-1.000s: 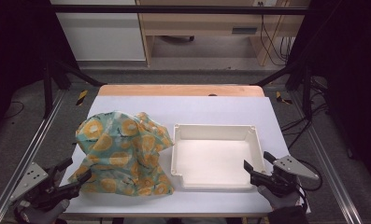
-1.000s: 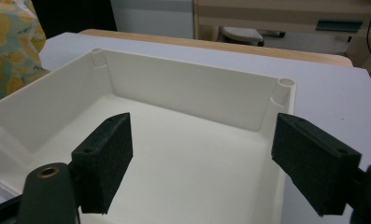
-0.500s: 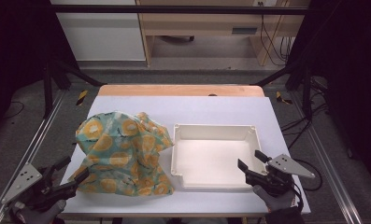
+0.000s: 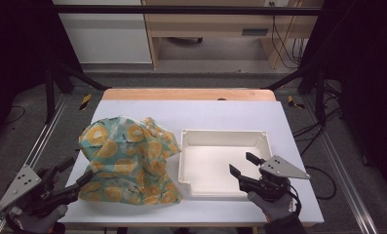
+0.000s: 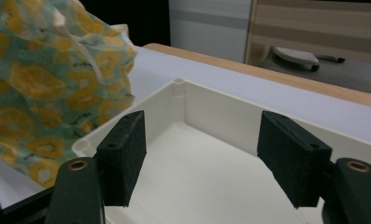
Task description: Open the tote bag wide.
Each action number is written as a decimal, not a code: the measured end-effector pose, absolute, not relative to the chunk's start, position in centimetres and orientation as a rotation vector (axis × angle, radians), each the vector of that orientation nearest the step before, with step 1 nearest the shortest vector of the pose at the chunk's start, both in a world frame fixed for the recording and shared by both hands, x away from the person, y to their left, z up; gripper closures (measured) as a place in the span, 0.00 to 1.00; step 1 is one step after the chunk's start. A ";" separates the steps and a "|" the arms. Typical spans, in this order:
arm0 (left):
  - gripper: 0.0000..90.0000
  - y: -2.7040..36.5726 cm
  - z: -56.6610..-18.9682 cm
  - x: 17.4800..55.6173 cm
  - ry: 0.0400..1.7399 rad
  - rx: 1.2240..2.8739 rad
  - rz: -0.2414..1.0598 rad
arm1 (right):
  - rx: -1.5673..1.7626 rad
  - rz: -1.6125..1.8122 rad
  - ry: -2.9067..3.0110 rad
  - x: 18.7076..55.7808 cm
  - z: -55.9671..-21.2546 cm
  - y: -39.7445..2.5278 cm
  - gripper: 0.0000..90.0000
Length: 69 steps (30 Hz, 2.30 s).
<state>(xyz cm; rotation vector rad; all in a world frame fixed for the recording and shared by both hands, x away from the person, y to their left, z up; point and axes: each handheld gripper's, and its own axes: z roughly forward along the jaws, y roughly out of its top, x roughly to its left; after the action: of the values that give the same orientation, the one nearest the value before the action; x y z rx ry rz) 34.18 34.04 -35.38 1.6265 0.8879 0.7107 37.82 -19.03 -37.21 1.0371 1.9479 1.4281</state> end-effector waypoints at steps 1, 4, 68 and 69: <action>0.30 34.0 -35.4 34.2 0.888 1.627 0.711 | 1.024 1.435 1.955 37.9 -36.9 -18.6 0.37; 0.32 33.9 -34.6 34.3 0.879 1.612 0.716 | 0.983 1.452 1.974 38.0 -36.0 -17.1 0.38; 0.98 32.5 -30.1 36.9 0.879 1.498 0.645 | 0.722 1.676 2.162 40.2 -31.9 -3.3 1.00; 0.99 32.6 -30.1 36.7 0.876 1.497 0.651 | 0.721 1.677 2.155 40.1 -31.8 -3.4 1.00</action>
<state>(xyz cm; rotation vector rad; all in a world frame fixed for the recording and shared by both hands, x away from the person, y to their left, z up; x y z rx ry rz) 36.74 32.58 -30.06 1.4968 0.8759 0.6511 40.12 -3.38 -31.82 0.7207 2.1554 1.6771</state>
